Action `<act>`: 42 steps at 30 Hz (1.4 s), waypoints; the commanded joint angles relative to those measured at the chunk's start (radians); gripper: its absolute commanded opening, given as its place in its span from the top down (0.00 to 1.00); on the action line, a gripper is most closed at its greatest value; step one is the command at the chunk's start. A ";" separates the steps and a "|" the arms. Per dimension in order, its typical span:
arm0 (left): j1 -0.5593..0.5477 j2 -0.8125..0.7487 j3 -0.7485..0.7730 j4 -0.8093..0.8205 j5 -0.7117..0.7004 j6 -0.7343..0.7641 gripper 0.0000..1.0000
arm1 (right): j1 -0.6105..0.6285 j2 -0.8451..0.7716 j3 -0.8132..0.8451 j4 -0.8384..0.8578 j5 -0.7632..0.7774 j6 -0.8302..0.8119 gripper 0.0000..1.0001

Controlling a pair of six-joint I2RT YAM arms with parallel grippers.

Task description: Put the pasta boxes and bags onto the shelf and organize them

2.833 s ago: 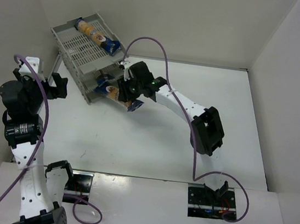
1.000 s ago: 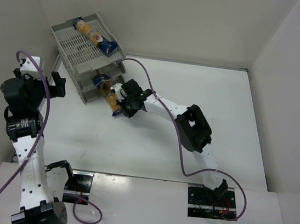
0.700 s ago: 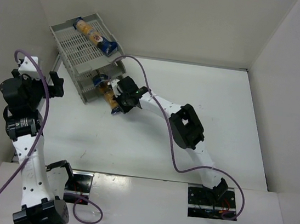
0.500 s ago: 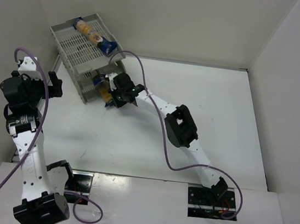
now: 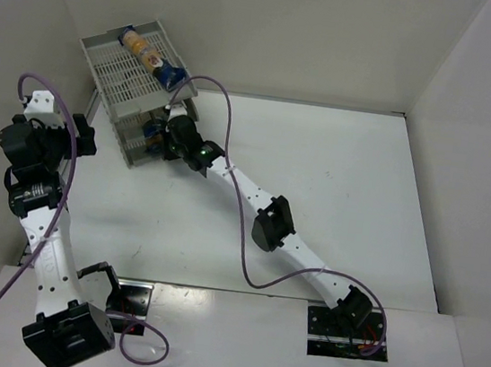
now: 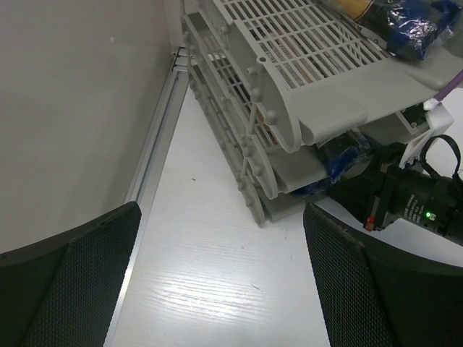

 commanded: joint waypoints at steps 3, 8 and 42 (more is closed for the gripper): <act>0.007 -0.005 -0.009 0.072 0.021 0.027 0.00 | -0.041 -0.036 0.084 -0.154 0.029 0.092 1.00; 0.007 -0.027 -0.009 0.081 0.030 0.008 0.00 | -0.051 -0.076 0.084 -0.249 -0.046 0.032 1.00; -0.117 -0.338 -0.109 0.067 -0.682 -0.165 0.00 | -0.945 -1.665 -1.744 -0.478 -0.221 -0.869 0.00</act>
